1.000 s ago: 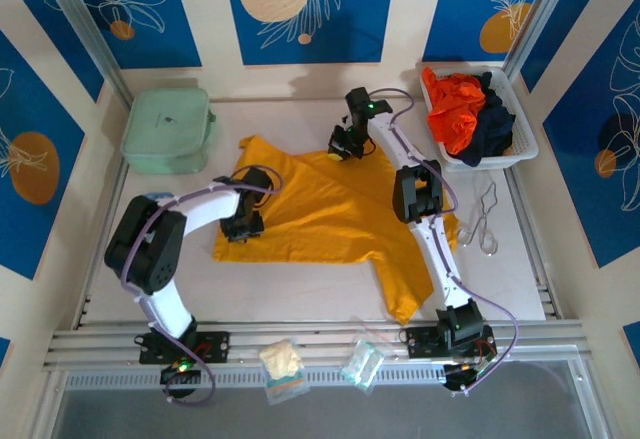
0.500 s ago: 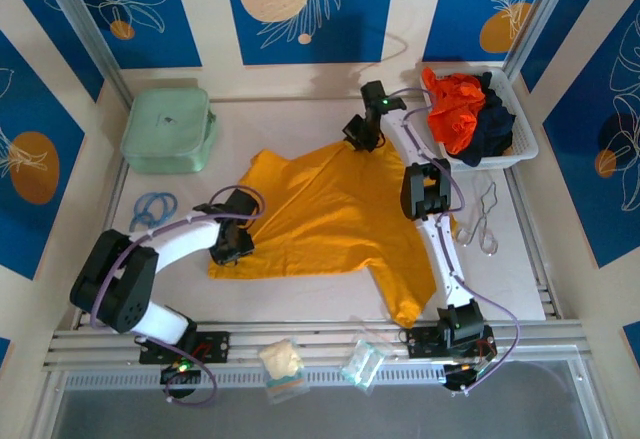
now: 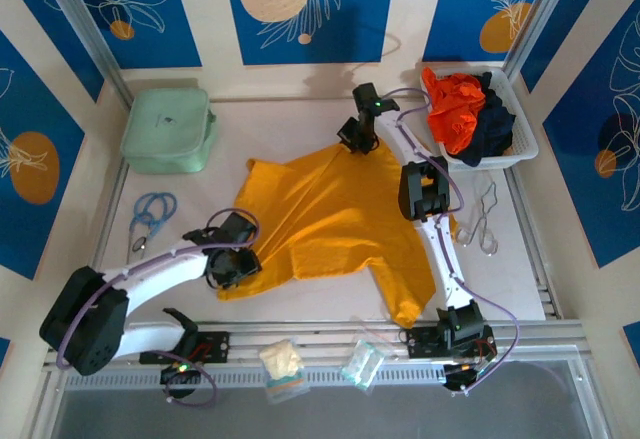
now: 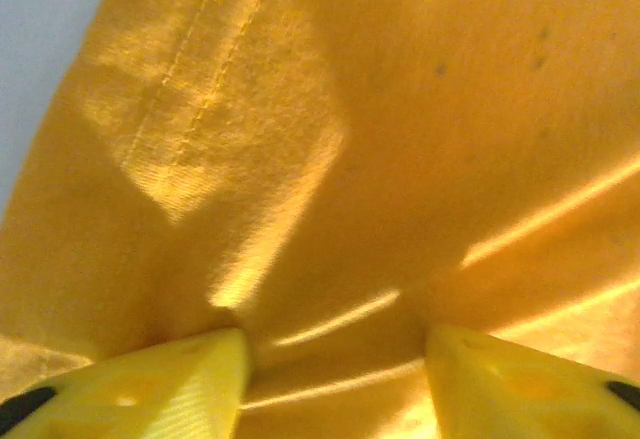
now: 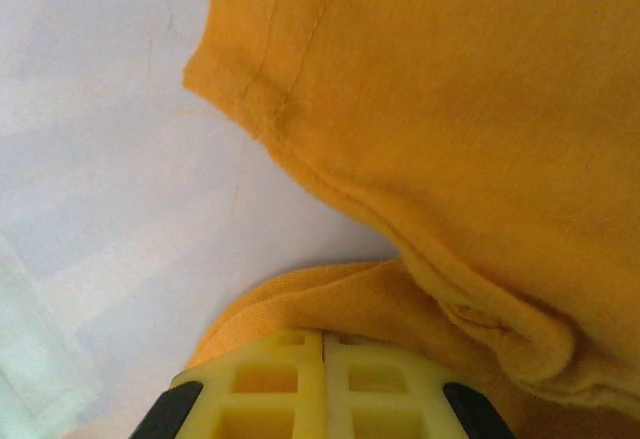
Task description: Fold and stack the t-shirts
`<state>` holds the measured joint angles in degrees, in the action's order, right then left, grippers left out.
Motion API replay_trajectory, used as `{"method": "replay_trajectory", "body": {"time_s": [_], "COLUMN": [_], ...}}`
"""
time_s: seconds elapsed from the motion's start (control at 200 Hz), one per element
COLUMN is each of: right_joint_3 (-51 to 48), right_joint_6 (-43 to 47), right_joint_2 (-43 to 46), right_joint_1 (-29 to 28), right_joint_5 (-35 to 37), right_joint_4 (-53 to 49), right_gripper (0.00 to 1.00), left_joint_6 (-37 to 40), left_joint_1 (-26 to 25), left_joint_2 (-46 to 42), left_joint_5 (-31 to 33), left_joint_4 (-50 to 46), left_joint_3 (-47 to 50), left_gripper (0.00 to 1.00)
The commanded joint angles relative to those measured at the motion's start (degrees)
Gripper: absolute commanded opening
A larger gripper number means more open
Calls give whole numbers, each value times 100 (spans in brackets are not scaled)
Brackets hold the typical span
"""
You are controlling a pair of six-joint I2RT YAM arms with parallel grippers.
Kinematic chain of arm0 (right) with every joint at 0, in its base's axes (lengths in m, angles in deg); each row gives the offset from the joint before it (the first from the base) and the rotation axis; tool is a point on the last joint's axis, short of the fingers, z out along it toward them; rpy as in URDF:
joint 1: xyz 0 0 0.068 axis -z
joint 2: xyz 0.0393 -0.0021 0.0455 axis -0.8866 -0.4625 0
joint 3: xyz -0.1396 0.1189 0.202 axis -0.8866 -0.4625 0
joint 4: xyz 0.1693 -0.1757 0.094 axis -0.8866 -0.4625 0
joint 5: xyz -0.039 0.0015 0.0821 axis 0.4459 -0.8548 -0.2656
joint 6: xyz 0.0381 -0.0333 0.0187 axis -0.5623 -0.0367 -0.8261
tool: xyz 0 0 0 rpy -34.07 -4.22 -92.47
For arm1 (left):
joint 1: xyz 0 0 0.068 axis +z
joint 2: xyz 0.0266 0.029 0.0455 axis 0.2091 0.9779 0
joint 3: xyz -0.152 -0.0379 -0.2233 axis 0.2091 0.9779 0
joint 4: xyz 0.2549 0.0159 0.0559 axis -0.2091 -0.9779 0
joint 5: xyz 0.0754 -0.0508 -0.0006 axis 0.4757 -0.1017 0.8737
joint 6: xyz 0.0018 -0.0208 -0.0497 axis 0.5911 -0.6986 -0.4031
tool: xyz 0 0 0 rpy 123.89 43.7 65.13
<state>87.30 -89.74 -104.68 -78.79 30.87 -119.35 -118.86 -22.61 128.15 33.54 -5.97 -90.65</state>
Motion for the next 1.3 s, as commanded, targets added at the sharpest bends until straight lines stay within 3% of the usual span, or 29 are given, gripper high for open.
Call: {"method": "replay_trajectory", "body": {"time_s": [0.0,0.14,0.275,0.44,0.715,0.861,1.046,1.296], "right_joint_3": [-148,-131,-303,-1210,-2354,-3013,-3901,-4189], "right_joint_6": [245,592,1025,1396,1662,1667,1325,1222], "right_joint_2": [256,476,809,1421,2000,2242,2347,2262], "right_joint_1": [-36,-106,-232,-350,-610,-824,-828,-853], "right_joint_5": [107,-118,-124,-267,-562,-453,-540,-589], "right_joint_4": [-413,-496,-679,-496,-129,109,618,754], "right_gripper": [0,0,0,0,0,0,0,0], "left_joint_6": [58,895,1733,2438,2865,2851,2703,2760], "left_joint_1": [-36,179,700,1363,1923,2022,2259,2319], "left_joint_2": [-6,662,1895,3539,5605,5883,6454,7120], "left_joint_5": [-244,215,669,1078,530,352,-320,-1054], "left_joint_4": [-1782,-2312,-2427,-2320,-1611,-1284,-1238,-1015], "left_joint_3": [-409,-2193,-3705,-5286,-7221,-7728,-8265,-8770], "left_gripper": [63,72,73,73,69,69,71,67]}}
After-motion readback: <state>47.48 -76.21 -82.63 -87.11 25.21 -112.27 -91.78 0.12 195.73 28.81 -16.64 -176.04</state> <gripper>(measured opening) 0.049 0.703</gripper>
